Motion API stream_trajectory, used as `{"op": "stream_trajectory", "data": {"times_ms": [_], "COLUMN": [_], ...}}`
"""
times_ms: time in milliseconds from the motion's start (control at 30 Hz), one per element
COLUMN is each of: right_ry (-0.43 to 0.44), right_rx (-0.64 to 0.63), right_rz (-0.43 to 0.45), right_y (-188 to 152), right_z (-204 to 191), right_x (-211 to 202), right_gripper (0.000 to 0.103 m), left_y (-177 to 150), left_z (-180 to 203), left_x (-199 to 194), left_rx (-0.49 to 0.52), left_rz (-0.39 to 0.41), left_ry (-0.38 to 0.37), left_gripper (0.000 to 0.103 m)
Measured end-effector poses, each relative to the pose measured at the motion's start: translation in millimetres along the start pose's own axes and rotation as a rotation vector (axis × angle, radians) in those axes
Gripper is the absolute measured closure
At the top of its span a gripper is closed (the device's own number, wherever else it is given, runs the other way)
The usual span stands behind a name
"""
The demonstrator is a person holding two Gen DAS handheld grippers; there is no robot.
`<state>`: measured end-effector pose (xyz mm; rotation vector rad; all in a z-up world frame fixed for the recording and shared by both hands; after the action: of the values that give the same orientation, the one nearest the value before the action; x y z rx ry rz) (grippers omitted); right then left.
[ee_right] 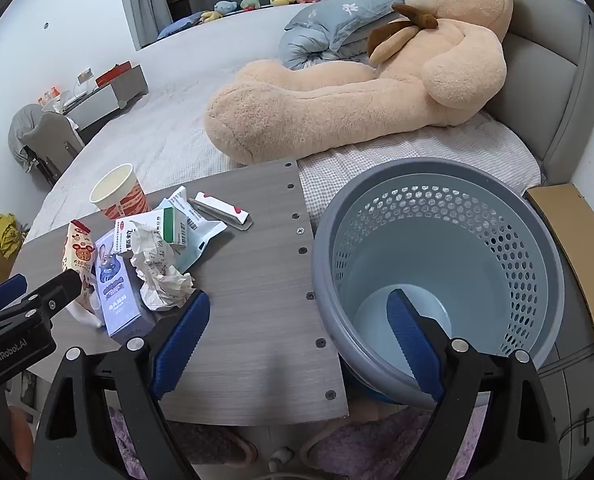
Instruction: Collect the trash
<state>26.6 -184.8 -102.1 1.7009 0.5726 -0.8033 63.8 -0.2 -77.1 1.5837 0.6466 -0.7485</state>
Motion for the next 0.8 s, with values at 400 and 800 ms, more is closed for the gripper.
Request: {"op": "stream_trajectory", "data": {"times_ms": [400, 800], "right_ry": [-0.001, 0.000], "right_rx": [0.003, 0.003], "right_rz": [0.001, 0.006], "right_y": [1.4, 2.9], "right_z": [-0.5, -2.3], "right_x": [0.2, -5.7], "right_gripper": [0.017, 0.017], "left_y": [0.7, 0.6], "left_z": [0.4, 0.0], "left_x": [0.0, -0.5], "left_rx": [0.001, 0.000], "left_rz": [0.002, 0.008], "left_ry": [-0.004, 0.000], "left_gripper": [0.006, 0.006]}}
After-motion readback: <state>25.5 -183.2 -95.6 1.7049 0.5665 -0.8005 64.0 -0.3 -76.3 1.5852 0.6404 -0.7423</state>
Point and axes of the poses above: each gripper's, at about its wrist camera, not at the fingertips, and x roughly the way its jaws point, z to its right, y to its top, the point moved 10 cm from there along x, roughly the way its jaws point, and after that the axes turned 3 degrees about x, right-handed, at the moved point
